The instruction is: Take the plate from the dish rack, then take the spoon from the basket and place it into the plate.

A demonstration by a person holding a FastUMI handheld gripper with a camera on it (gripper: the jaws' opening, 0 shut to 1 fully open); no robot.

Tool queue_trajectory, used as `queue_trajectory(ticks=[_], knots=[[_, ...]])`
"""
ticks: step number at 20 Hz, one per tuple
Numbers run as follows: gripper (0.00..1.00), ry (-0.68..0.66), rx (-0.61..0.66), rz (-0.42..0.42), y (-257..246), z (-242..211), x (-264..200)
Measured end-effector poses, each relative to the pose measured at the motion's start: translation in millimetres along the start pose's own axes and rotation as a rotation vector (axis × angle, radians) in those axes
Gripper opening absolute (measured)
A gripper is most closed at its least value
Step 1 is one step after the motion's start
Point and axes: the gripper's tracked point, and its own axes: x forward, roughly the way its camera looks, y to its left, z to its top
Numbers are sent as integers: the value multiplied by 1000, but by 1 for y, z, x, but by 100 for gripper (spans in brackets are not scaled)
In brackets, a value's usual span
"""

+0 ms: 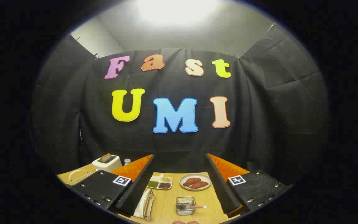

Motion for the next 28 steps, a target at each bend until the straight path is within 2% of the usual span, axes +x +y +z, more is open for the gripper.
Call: queue_trajectory(ticks=[9,17,19,23,28], knots=[[98,22,17,-3,24,4,14],[98,65,18,36,50,-1,19],[98,115,9,38,57,-11,25],[98,227,32,105,88,-28,37],[98,486,135,158,123,-79,50]])
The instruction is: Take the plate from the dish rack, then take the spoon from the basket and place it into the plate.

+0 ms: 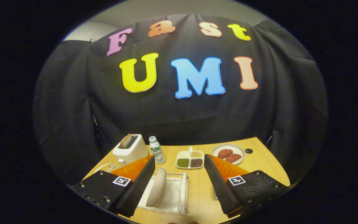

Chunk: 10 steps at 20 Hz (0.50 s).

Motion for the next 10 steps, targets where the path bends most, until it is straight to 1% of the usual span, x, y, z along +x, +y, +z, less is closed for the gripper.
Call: queue_trajectory(ticks=[3,5,7,10], knots=[[99,209,83,60,17,-35,24],[99,291,139,71,21,-47,34],[99,374,167,68,27,-59,44],[97,481,165,42,31,-82,58]])
